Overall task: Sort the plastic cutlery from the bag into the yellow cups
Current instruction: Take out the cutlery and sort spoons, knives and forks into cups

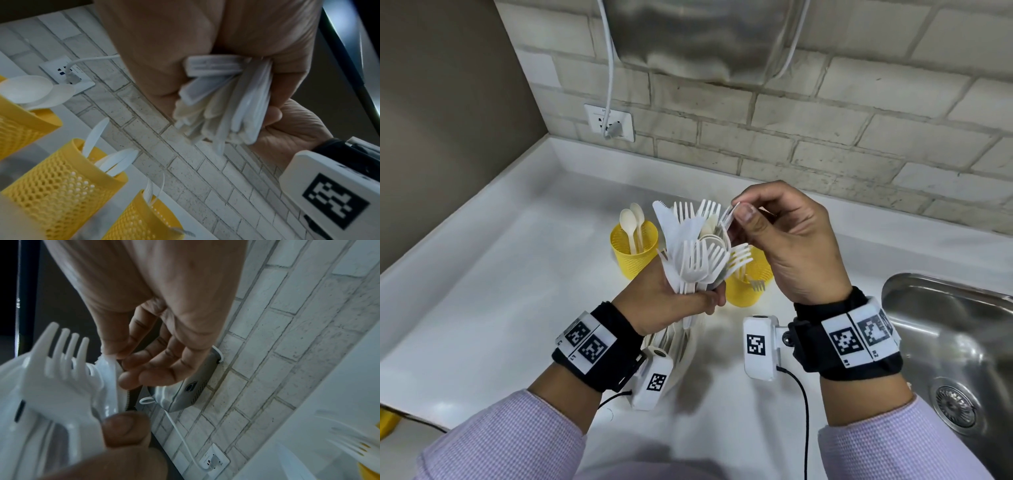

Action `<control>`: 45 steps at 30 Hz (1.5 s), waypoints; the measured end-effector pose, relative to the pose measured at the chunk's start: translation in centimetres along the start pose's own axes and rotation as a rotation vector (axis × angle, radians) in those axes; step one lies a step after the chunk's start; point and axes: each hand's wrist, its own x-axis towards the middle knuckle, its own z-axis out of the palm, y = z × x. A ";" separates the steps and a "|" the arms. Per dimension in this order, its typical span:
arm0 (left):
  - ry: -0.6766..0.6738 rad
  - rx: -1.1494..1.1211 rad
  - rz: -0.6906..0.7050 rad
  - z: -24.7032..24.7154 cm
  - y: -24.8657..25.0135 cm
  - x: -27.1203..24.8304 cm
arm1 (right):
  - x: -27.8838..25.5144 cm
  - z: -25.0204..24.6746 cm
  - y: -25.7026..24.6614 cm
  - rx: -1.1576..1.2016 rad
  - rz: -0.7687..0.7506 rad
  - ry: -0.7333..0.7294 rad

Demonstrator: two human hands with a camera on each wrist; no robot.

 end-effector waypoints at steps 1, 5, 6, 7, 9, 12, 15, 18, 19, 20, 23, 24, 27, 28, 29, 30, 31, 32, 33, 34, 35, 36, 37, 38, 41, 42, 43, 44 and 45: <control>0.002 -0.014 -0.001 0.0 0.0 0.1 | 0.1 0.0 0.0 0.026 0.004 0.013; 0.008 -0.055 -0.005 0.3 -0.2 0.2 | 0.1 -0.4 0.2 0.018 0.030 -0.020; 0.008 -0.063 -0.007 0.3 -0.3 0.2 | 0.1 -0.4 0.2 -0.008 0.034 -0.047; 0.007 -0.067 -0.009 0.3 -0.3 0.2 | 0.0 -0.4 0.2 -0.029 0.035 -0.065; -0.003 -0.060 -0.013 0.3 -0.3 0.2 | 0.0 -0.5 0.1 -0.033 0.030 -0.070; -0.005 -0.074 -0.019 0.3 -0.4 0.2 | 0.1 -0.5 0.0 -0.011 0.044 -0.065; 0.000 -0.089 -0.019 0.1 -0.5 0.1 | 0.1 -0.4 0.2 0.020 0.073 -0.061; 0.016 -0.090 -0.019 -0.1 -0.6 -0.1 | 0.1 -0.3 0.1 0.082 0.082 -0.040; 0.025 -0.090 -0.021 -0.1 -0.7 -0.2 | 0.1 -0.3 0.1 0.098 0.081 -0.035; 0.030 -0.087 -0.022 -0.1 -0.7 -0.3 | 0.1 -0.4 0.0 0.105 0.081 -0.031; 0.025 -0.076 -0.014 -0.1 -0.6 -0.4 | 0.0 -0.6 0.0 0.086 0.090 -0.026; 0.023 -0.076 -0.011 -0.1 -0.5 -0.5 | 0.0 -0.6 0.0 0.078 0.092 -0.028; 0.020 -0.080 -0.004 -0.2 -0.5 -0.5 | 0.0 -0.6 0.1 0.053 0.100 -0.056; 0.022 -0.083 -0.004 -0.2 -0.5 -0.5 | 0.0 -0.6 0.1 0.044 0.106 -0.070; 0.025 -0.086 -0.007 -0.2 -0.6 -0.4 | 0.0 -0.6 0.1 0.034 0.115 -0.080; 0.027 -0.087 -0.012 -0.2 -0.6 -0.4 | 0.0 -0.6 0.1 0.027 0.122 -0.084; 0.031 -0.088 -0.017 -0.3 -0.6 -0.4 | 0.0 -0.6 0.1 0.025 0.125 -0.083; 0.036 -0.092 -0.022 -0.3 -0.6 -0.5 | 0.0 -0.6 0.1 0.029 0.122 -0.074; 0.044 -0.097 -0.026 -0.2 -0.7 -0.5 | 0.0 -0.7 0.0 0.037 0.113 -0.058; 0.054 -0.102 -0.030 -0.2 -0.7 -0.5 | 0.0 -0.7 -0.1 0.048 0.102 -0.031; 0.063 -0.104 -0.031 -0.2 -0.7 -0.6 | 0.0 -0.8 -0.1 0.066 0.091 0.002; 0.071 -0.102 -0.032 -0.1 -0.7 -0.5 | 0.0 -1.0 -0.2 0.097 0.083 0.038; 0.076 -0.096 -0.032 -0.1 -0.7 -0.5 | 0.1 -1.1 -0.3 0.140 0.087 0.069; 0.076 -0.086 -0.028 -0.1 -0.6 -0.5 | 0.0 -1.3 -0.3 0.184 0.103 0.091; 0.060 -0.061 -0.003 -0.1 -0.3 -0.4 | -0.3 -1.4 -0.3 0.185 0.185 0.067; 0.056 -0.059 0.000 -0.1 -0.3 -0.3 | -0.5 -1.3 -0.2 0.130 0.218 0.041; 0.054 -0.055 0.000 -0.1 -0.3 -0.3 | -0.7 -1.1 0.0 0.077 0.245 0.012; 0.053 -0.047 -0.001 -0.2 -0.4 -0.3 | -0.8 -1.1 0.2 0.040 0.261 -0.009; 0.051 -0.038 -0.002 -0.2 -0.4 -0.3 | -1.0 -1.0 0.3 0.018 0.268 -0.021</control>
